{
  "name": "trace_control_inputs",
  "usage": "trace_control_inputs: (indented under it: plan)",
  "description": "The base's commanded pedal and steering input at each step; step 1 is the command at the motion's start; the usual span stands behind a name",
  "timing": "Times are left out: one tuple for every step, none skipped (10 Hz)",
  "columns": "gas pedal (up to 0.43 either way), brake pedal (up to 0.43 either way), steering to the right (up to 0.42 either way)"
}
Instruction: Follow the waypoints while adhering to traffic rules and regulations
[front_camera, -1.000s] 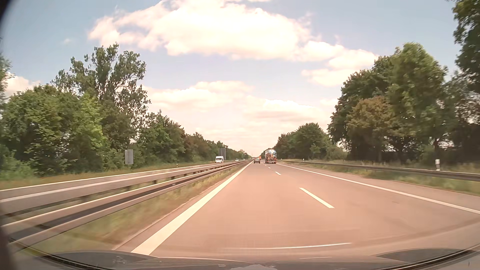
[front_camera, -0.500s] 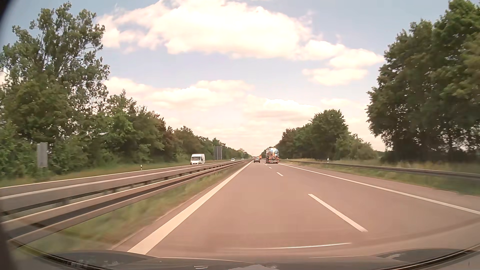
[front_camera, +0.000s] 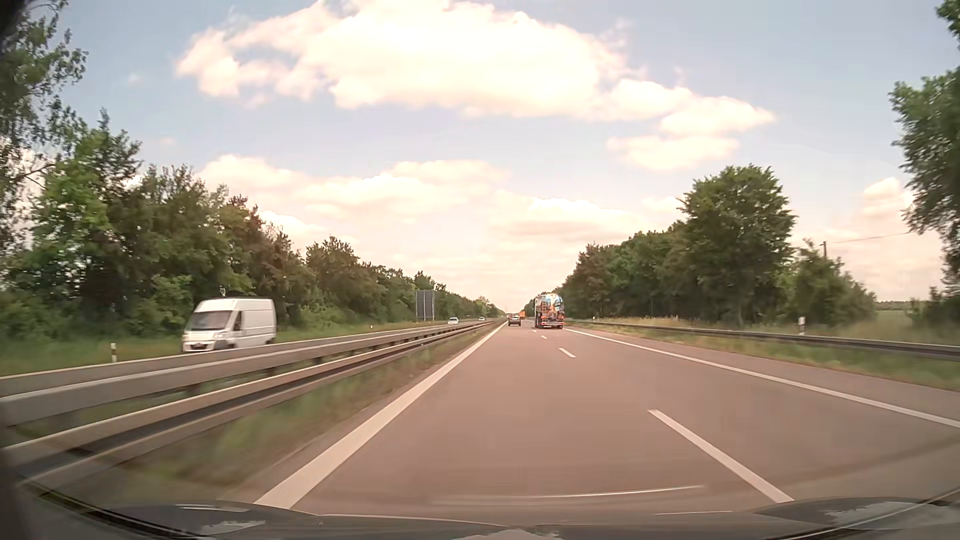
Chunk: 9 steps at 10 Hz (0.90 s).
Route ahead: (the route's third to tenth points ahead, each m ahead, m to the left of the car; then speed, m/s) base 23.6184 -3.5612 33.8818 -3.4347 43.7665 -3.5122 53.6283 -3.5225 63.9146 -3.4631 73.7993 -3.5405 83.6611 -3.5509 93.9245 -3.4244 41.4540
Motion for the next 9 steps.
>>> trace_control_inputs:
  plan:
    - [0.37,0.012,-0.003]
    - [0.358,0.012,-0.003]
    - [0.35,0.012,-0.001]
    - [0.319,0.012,-0.001]
    - [0.299,0.012,-0.001]
    - [0.299,0.012,-0.001]
    - [0.287,0.012,-0.001]
    - [0.287,0.012,-0.002]
    - [0.268,0.012,-0.002]
